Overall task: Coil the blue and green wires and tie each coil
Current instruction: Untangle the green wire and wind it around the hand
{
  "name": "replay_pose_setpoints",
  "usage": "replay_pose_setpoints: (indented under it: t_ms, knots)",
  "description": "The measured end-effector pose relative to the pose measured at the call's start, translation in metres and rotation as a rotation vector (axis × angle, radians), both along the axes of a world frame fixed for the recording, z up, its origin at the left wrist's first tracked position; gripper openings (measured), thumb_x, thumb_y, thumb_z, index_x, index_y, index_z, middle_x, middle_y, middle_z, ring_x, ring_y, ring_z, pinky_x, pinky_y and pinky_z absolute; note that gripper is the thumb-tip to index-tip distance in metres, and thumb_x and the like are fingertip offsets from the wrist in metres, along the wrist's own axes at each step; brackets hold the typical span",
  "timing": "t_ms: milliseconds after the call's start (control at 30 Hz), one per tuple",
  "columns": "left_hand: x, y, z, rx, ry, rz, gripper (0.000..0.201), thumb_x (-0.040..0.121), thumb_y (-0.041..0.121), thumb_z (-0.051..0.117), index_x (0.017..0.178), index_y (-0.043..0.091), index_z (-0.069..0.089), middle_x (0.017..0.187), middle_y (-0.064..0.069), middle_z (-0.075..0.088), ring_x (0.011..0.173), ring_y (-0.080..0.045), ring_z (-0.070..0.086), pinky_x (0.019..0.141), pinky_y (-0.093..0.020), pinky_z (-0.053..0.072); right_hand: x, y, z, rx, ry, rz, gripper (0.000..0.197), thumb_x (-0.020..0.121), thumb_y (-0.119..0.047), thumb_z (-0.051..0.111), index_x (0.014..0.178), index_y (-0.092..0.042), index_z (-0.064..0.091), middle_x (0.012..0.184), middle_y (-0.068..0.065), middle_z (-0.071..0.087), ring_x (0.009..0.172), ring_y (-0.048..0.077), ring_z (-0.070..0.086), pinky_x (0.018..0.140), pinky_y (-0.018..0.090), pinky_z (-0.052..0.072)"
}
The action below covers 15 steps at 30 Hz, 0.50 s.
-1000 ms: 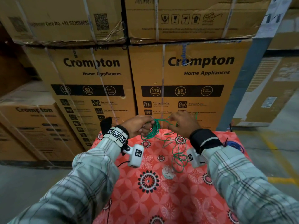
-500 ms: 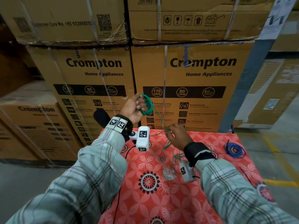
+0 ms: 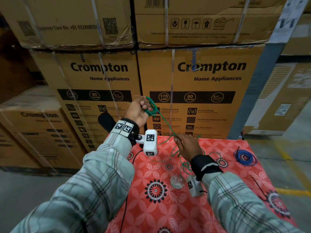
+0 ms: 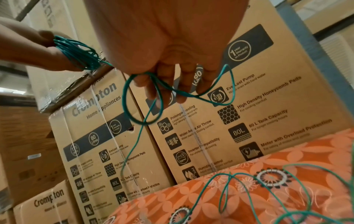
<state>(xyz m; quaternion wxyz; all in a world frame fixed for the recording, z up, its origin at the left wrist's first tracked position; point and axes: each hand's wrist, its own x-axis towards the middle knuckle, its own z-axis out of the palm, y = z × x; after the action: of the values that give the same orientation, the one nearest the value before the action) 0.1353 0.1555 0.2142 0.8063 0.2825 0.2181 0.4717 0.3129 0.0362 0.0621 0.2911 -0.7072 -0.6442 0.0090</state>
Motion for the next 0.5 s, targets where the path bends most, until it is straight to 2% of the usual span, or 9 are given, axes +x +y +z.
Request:
replay_pose_setpoints:
  t_ms: [100, 233, 300, 367, 433, 500]
  knots:
    - [0.006, -0.004, -0.004, 0.019, 0.003, 0.005, 0.025, 0.101, 0.015, 0.033, 0.079, 0.015, 0.043, 0.044, 0.008, 0.037, 0.037, -0.005, 0.034, 0.043, -0.019, 0.035, -0.004, 0.000, -0.004, -0.059, 0.033, -0.046, 0.027, 0.093, -0.031, 0.038, 0.094, -0.018, 0.062, 0.090, 0.007, 0.065, 0.084, 0.032, 0.058, 0.067, 0.039, 0.045]
    - [-0.002, 0.005, 0.012, 0.070, -0.028, 0.077, 0.025, 0.102, 0.015, 0.032, 0.081, 0.015, 0.044, 0.047, 0.009, 0.038, 0.040, -0.006, 0.035, 0.045, -0.020, 0.037, -0.005, -0.016, -0.025, -0.239, -0.033, -0.047, 0.021, 0.094, -0.027, 0.039, 0.085, -0.017, 0.055, 0.081, 0.007, 0.060, 0.081, 0.034, 0.059, 0.064, 0.036, 0.040]
    - [-0.003, 0.009, 0.013, 0.104, 0.032, 0.074, 0.022, 0.102, 0.016, 0.034, 0.083, 0.015, 0.045, 0.050, 0.008, 0.040, 0.044, -0.007, 0.037, 0.048, -0.021, 0.039, -0.009, -0.026, -0.029, -0.244, -0.047, 0.034, 0.032, 0.093, -0.035, 0.029, 0.087, -0.018, 0.056, 0.085, 0.007, 0.061, 0.085, 0.033, 0.059, 0.068, 0.036, 0.040]
    - [0.000, 0.009, 0.008, 0.137, 0.126, 0.054, 0.016, 0.101, 0.015, 0.038, 0.086, 0.015, 0.045, 0.055, 0.006, 0.045, 0.047, -0.008, 0.042, 0.051, -0.023, 0.041, -0.014, -0.024, -0.018, -0.220, -0.144, 0.101, 0.045, 0.090, -0.046, 0.018, 0.089, -0.022, 0.057, 0.087, 0.002, 0.061, 0.088, 0.028, 0.057, 0.073, 0.035, 0.035]
    - [0.003, 0.009, -0.004, 0.153, 0.187, 0.035, 0.013, 0.101, 0.015, 0.039, 0.090, 0.015, 0.044, 0.061, 0.003, 0.050, 0.051, -0.010, 0.047, 0.054, -0.025, 0.044, -0.020, -0.020, 0.003, -0.188, -0.257, 0.157, 0.037, 0.096, -0.047, 0.028, 0.089, -0.026, 0.058, 0.085, -0.002, 0.059, 0.088, 0.024, 0.055, 0.073, 0.032, 0.025]
    - [0.002, 0.007, -0.012, 0.164, 0.214, 0.035, 0.012, 0.102, 0.015, 0.039, 0.092, 0.015, 0.044, 0.066, 0.001, 0.053, 0.055, -0.011, 0.052, 0.056, -0.025, 0.047, -0.024, -0.016, 0.025, -0.127, -0.347, 0.249, 0.030, 0.098, -0.045, 0.040, 0.083, -0.026, 0.058, 0.077, -0.004, 0.056, 0.084, 0.023, 0.055, 0.073, 0.032, 0.022]
